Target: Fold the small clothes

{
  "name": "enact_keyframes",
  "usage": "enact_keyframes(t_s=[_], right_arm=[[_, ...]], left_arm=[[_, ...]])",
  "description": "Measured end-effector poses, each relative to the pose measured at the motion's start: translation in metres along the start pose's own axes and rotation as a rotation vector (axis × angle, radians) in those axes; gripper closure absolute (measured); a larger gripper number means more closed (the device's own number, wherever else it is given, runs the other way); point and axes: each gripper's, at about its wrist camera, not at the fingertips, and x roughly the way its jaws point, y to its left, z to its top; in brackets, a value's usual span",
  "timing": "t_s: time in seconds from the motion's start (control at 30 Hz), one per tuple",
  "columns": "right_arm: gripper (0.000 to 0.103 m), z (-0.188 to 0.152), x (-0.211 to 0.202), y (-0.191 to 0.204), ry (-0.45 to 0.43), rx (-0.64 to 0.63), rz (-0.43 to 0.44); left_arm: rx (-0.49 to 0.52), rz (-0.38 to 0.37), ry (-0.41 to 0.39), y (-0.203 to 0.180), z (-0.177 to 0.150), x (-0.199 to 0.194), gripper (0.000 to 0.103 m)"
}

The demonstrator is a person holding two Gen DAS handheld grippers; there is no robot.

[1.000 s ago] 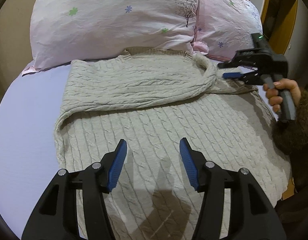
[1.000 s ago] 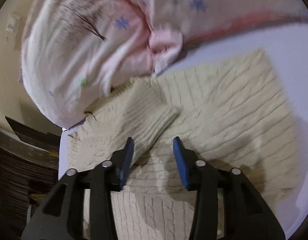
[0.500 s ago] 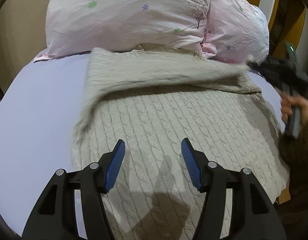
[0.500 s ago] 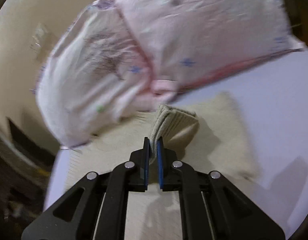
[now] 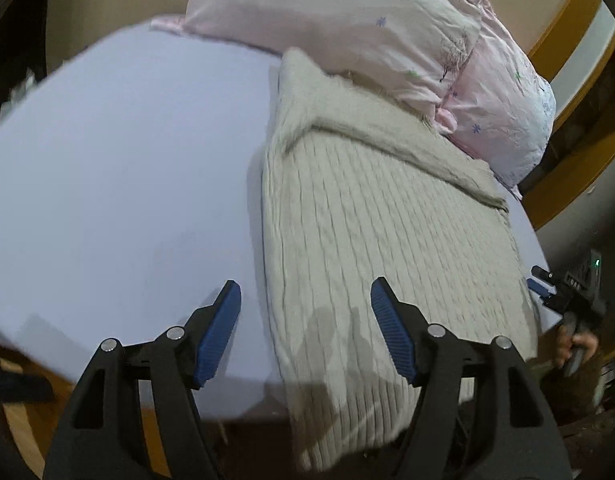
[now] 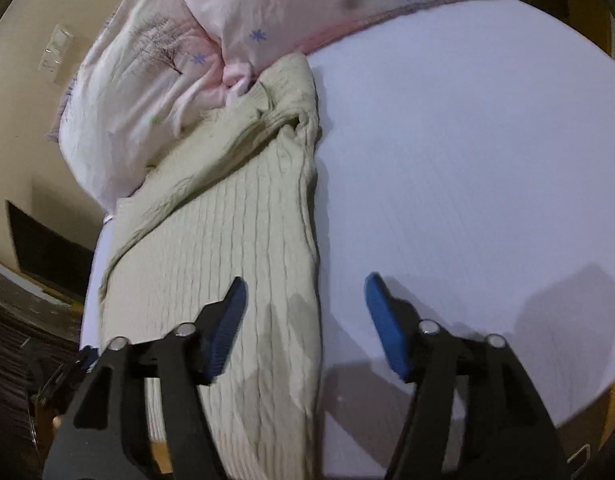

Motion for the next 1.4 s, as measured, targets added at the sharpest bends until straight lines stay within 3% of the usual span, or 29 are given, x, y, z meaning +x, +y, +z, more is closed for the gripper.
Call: enact_keyframes(t_s=[0.13,0.27,0.33,0.4,0.43,0.47,0.57,0.67,0.7,0.77,0.87,0.97,1.03,1.13,1.23,1.3,1.37,1.4], right_arm=[[0.06,-0.03,-0.01,-0.002,0.064,-0.016,0.107],[0.067,-0.052,-0.01,0.004,0.13,-0.04,0.223],[0.07,-0.061,-0.009,0.002,0.159,-0.033,0.282],[0.092,-0.067,-0.003,0.002,0.199,-0.025,0.337],[0.095,-0.068,0.0,0.003,0.215,-0.023,0.356],[0.095,-0.069,0.001,0.005,0.216,-0.024,0.383],[0.096,-0.063,-0.005,0.014,0.172,-0.031,0.47],[0.096,-0.043,-0.021,0.023,0.09,-0.049,0.523],[0.096,-0.033,-0.025,0.027,0.057,-0.057,0.537],[0.096,-0.002,-0.032,0.039,-0.025,-0.071,0.561],[0.096,0.054,-0.026,0.059,-0.144,-0.081,0.579],[0.096,0.115,0.011,0.061,-0.224,-0.015,0.564],[0.096,0.147,0.053,0.062,-0.243,0.07,0.482],[0.096,0.172,0.121,0.049,-0.188,0.203,0.293],[0.094,0.172,0.153,0.036,-0.147,0.317,0.224],[0.084,0.174,0.156,0.032,-0.17,0.343,0.221],[0.048,0.178,0.156,0.026,-0.187,0.384,0.285],[0.044,0.181,0.156,0.025,-0.2,0.397,0.317]], left_arm=[[0.014,-0.037,0.007,-0.009,-0.019,-0.008,0.035],[0.049,-0.03,0.017,-0.021,-0.04,-0.016,0.04],[0.046,-0.029,0.024,-0.023,-0.047,-0.019,0.05],[0.043,-0.02,0.03,-0.025,-0.051,-0.02,0.063],[0.039,-0.021,0.037,-0.025,-0.051,-0.019,0.077],[0.03,-0.03,0.053,-0.024,-0.052,-0.018,0.089],[0.029,-0.052,0.079,-0.024,-0.05,-0.014,0.093],[0.017,-0.124,0.077,-0.025,-0.041,-0.016,0.094],[0.011,-0.163,0.057,-0.025,-0.027,-0.018,0.094],[0.029,-0.17,0.001,-0.025,-0.003,-0.025,0.094],[0.064,-0.118,-0.157,-0.026,0.069,-0.026,0.094],[0.015,-0.084,-0.22,-0.017,0.131,0.002,0.094],[0.002,-0.022,-0.231,-0.012,0.173,0.04,0.094],[-0.057,0.038,-0.133,0.003,0.212,0.108,0.094],[-0.107,0.047,-0.057,0.012,0.224,0.14,0.093],[-0.107,0.016,-0.056,0.015,0.226,0.138,0.09],[-0.132,-0.04,-0.054,0.021,0.232,0.135,0.081],[-0.169,-0.078,-0.055,0.027,0.236,0.13,0.073]])
